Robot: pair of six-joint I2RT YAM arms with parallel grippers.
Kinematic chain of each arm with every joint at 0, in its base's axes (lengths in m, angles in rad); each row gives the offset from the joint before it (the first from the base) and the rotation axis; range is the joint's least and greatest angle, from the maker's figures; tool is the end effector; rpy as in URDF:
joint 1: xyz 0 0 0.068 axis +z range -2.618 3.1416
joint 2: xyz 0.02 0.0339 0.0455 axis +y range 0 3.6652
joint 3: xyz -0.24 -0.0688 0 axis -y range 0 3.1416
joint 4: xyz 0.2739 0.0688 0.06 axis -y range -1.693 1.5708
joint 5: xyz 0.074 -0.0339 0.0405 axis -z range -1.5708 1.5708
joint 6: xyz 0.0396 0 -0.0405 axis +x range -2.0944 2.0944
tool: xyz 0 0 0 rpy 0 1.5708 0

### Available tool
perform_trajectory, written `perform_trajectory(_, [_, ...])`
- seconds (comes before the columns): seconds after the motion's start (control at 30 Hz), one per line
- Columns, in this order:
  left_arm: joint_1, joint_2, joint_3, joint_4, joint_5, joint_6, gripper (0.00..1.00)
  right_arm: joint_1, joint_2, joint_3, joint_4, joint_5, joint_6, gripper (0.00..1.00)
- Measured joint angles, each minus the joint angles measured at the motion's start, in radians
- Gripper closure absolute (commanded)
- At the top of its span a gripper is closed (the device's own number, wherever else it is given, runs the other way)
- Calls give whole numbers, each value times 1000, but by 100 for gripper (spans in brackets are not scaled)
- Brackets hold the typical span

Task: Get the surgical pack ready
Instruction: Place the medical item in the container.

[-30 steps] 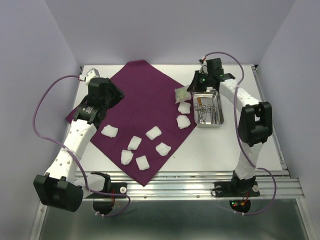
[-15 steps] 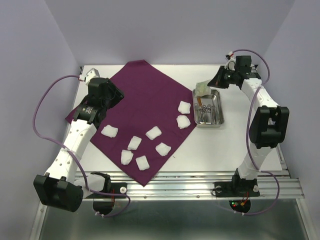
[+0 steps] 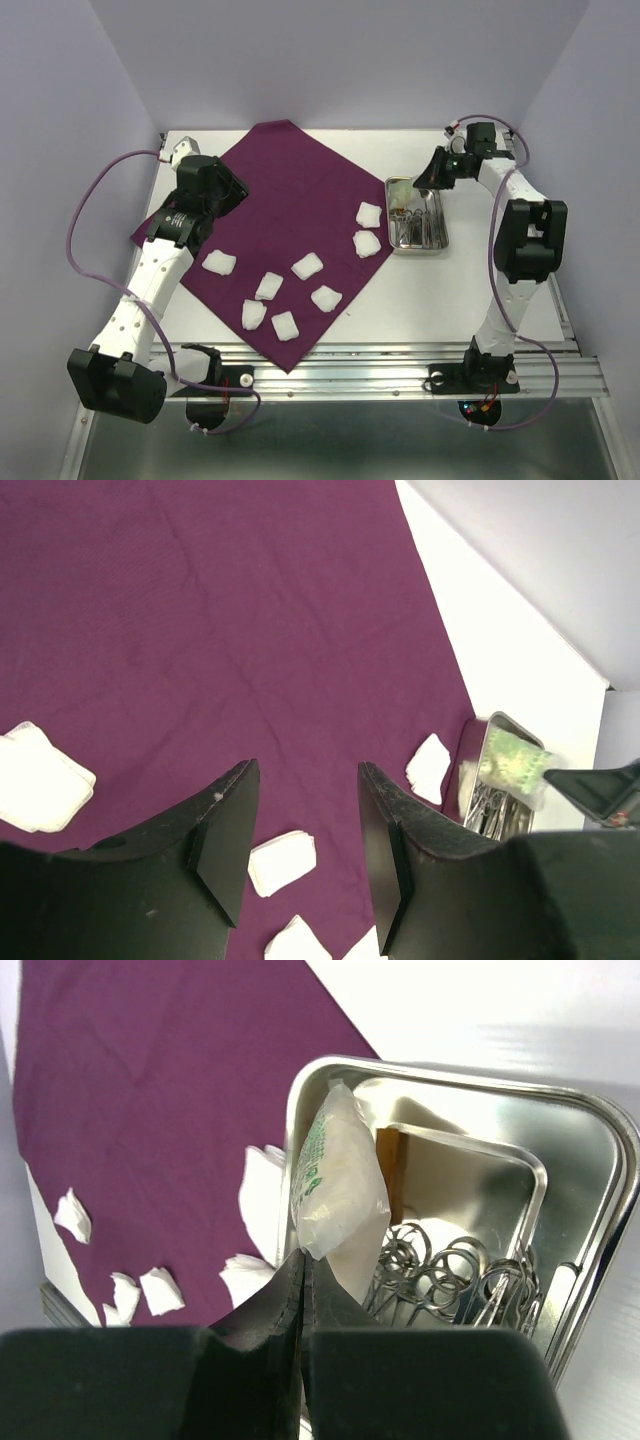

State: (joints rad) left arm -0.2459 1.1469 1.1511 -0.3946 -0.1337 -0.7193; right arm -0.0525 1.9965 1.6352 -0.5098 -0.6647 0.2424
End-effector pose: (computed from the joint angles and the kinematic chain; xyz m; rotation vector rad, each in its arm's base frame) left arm 0.2919 -0.0678 0.3503 -0.5533 1.9131 -0.5005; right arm 0.4649 0.0000 0.2109 0.0529 2.3830 0.8944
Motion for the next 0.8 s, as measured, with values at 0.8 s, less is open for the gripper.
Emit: perform_trajectory(0.8, [0,2,0,0,10,-5,46,0,122,16,24,172,-2,94])
